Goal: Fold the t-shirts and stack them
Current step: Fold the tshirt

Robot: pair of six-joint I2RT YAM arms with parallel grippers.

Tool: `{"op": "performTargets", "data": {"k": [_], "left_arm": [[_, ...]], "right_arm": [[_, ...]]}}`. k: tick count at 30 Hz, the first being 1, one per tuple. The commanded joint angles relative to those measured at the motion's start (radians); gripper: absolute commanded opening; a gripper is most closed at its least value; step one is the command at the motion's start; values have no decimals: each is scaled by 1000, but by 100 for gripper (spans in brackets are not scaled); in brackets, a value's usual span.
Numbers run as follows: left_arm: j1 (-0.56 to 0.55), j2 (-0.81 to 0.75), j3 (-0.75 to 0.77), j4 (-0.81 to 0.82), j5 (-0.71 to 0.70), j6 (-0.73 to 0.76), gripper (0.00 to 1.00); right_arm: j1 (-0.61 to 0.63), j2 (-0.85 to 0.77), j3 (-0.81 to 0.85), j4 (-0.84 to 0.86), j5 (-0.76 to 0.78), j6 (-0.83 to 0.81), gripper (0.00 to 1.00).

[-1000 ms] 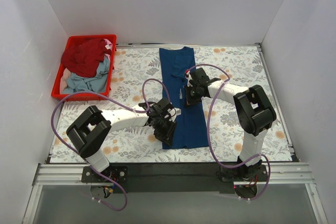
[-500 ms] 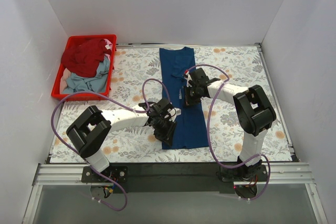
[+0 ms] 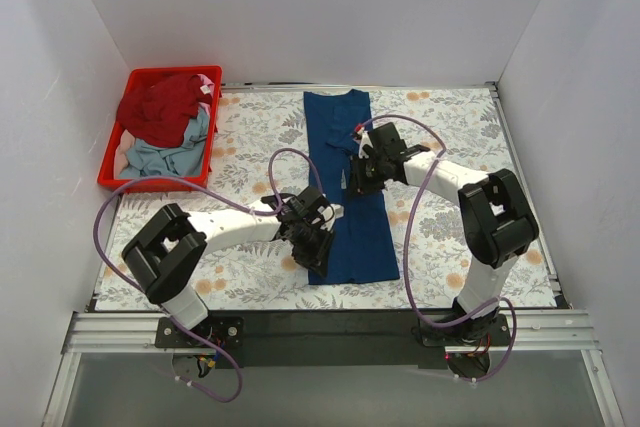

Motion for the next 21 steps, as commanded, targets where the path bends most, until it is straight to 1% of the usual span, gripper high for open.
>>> {"op": "performTargets", "data": {"k": [1, 5, 8, 9, 11, 12, 16, 17, 18, 19, 20, 21], "left_arm": [[-3, -107, 0, 0, -55, -16, 19], [14, -169, 0, 24, -144, -46, 21], [72, -192, -1, 64, -196, -66, 22], [121, -190, 0, 78, -207, -71, 22], [180, -176, 20, 135, -199, -91, 22], [244, -167, 28, 158, -195, -101, 22], [339, -74, 124, 271, -222, -124, 22], [352, -10, 153, 297, -224, -125, 22], [375, 24, 226, 307, -228, -126, 22], [384, 58, 261, 314, -230, -125, 21], [395, 134, 300, 330, -233, -125, 21], [408, 167, 371, 336, -230, -125, 21]], "right_arm": [[-56, -63, -7, 16, -19, -25, 32], [-116, -72, -19, 58, -35, -25, 35], [-165, -49, -14, 105, -72, -28, 36], [-175, -43, -5, 131, -80, -27, 36], [-190, -26, 6, 159, -108, -16, 36], [-204, -8, 9, 174, -115, -6, 36], [-231, 48, 36, 271, -141, 33, 36], [-236, 64, 49, 279, -150, 39, 36], [-244, 98, 58, 279, -158, 44, 36], [-247, 115, 70, 306, -170, 48, 36], [-251, 132, 94, 320, -172, 54, 36], [-253, 164, 105, 326, -175, 56, 36]]}}
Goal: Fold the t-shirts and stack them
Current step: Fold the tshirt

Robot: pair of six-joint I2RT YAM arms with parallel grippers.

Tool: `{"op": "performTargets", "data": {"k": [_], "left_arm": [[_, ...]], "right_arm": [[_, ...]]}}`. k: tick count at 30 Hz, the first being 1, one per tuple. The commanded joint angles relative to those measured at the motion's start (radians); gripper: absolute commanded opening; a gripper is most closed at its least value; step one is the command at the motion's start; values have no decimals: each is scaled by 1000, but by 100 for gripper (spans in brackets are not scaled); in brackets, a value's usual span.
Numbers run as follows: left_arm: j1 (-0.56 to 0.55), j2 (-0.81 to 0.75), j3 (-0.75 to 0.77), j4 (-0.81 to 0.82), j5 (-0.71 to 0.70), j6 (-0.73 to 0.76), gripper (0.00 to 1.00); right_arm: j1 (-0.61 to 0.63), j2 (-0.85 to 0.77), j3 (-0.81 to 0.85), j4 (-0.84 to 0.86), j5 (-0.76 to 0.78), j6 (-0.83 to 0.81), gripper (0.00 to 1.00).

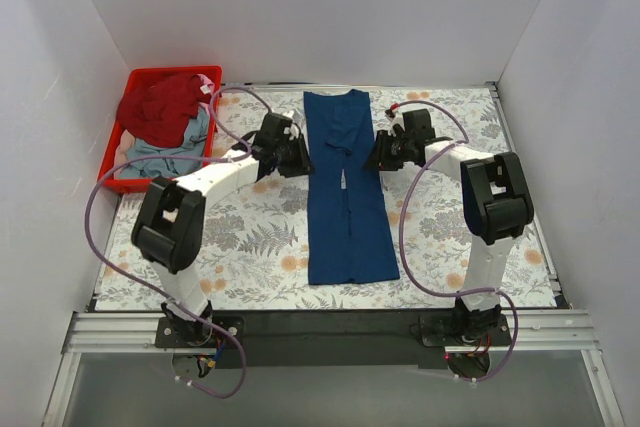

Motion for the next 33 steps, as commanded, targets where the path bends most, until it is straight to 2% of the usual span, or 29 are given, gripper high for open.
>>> {"op": "performTargets", "data": {"k": [1, 4, 10, 21, 23, 26, 29, 33], "left_arm": [[31, 124, 170, 97, -15, -9, 21], [48, 266, 311, 107, -15, -6, 21], [69, 497, 480, 110, -4, -21, 21], [132, 721, 678, 93, 52, -37, 21], [134, 717, 710, 70, 63, -32, 24], [132, 627, 652, 71, 56, -33, 29], [118, 480, 530, 71, -6, -23, 33], [83, 279, 347, 38, -117, -17, 40]], "right_arm": [[-16, 68, 83, 103, -52, 27, 36], [-23, 127, 126, 125, -61, 33, 36], [-32, 222, 177, 163, -83, 50, 36], [-65, 355, 313, 176, -139, 58, 37], [-67, 339, 318, 172, -144, 53, 38], [-65, 248, 278, 156, -100, 40, 43], [-61, 80, 177, 91, 21, 11, 45], [-41, -104, -11, -108, 169, -45, 46]]}}
